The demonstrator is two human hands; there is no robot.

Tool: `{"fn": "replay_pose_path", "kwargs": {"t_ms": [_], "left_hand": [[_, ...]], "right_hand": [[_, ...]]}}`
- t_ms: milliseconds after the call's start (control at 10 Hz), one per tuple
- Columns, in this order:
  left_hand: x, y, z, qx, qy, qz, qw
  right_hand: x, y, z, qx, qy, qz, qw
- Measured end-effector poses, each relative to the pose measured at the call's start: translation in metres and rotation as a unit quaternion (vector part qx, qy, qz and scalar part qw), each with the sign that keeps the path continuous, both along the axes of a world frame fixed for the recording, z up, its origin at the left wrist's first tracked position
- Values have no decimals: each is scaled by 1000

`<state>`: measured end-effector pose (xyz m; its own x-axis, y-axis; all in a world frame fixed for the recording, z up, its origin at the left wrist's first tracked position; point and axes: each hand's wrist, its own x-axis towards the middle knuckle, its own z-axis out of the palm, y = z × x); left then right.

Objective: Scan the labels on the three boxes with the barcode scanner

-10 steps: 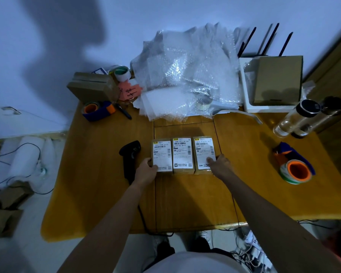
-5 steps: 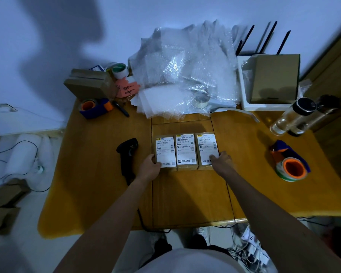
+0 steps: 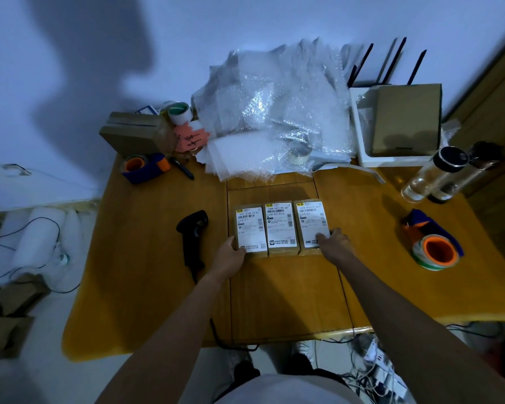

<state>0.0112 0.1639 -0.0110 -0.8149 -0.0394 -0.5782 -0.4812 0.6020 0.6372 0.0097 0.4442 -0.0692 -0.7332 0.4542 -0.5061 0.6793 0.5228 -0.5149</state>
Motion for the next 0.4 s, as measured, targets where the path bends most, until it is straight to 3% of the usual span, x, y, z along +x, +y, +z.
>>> {"fn": "replay_pose_path", "kwargs": {"t_ms": [400], "left_hand": [[32,-17,8,65,49,81,993]], "right_hand": [[15,-5,38,32,27,34,999]]}}
